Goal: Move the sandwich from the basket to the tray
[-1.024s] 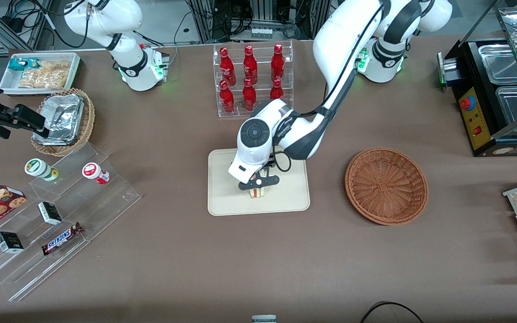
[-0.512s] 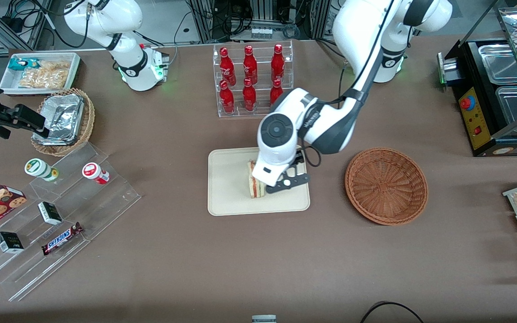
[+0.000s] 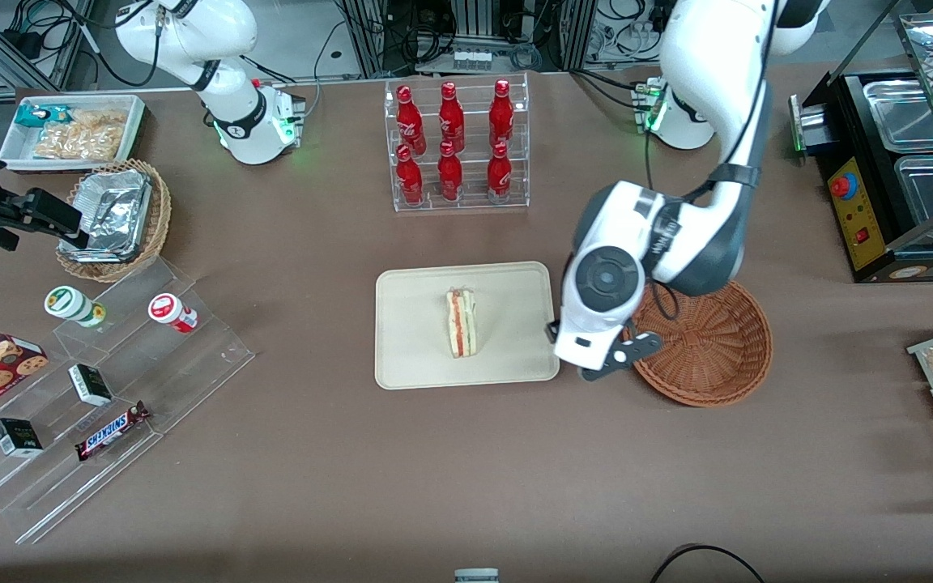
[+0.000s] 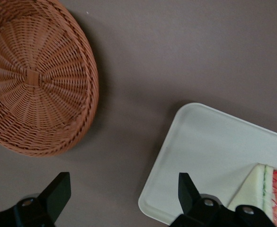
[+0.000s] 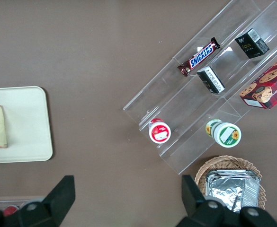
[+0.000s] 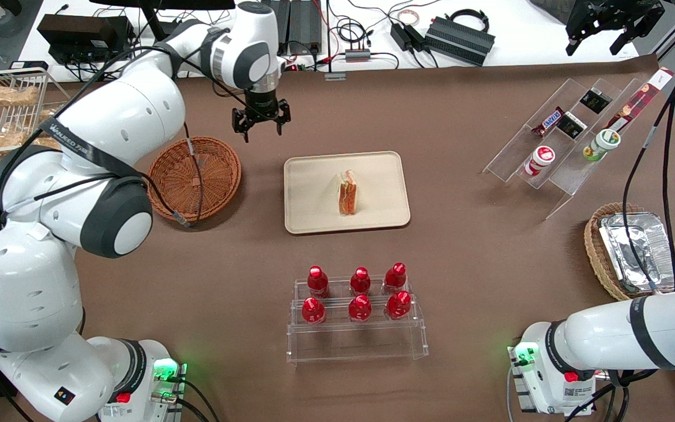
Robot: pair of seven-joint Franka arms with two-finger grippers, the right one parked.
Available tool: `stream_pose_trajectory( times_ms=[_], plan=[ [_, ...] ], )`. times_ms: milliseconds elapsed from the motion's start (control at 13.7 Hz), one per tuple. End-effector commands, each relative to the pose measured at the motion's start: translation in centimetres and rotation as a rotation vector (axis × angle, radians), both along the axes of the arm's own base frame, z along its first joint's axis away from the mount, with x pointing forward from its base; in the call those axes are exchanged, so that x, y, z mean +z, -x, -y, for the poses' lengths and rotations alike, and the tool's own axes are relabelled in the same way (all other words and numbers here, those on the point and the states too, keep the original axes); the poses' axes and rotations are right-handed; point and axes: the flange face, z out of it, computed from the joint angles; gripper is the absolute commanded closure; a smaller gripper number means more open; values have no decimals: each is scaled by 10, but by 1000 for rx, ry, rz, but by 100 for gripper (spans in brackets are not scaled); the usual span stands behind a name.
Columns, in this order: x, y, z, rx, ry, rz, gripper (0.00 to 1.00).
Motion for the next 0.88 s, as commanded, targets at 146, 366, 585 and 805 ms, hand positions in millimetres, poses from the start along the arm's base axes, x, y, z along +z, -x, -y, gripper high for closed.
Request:
stream_pose_trajectory(
  times_ms=[146,366,585,805],
  plan=[
    [36,5,-75,-78,50,-30,0],
    [48,11,-129,-138,90,-56,0],
    [74,26,-179,-178,133,-67,0],
    [105,38,-209,-217,176,-99,0]
  ],
)
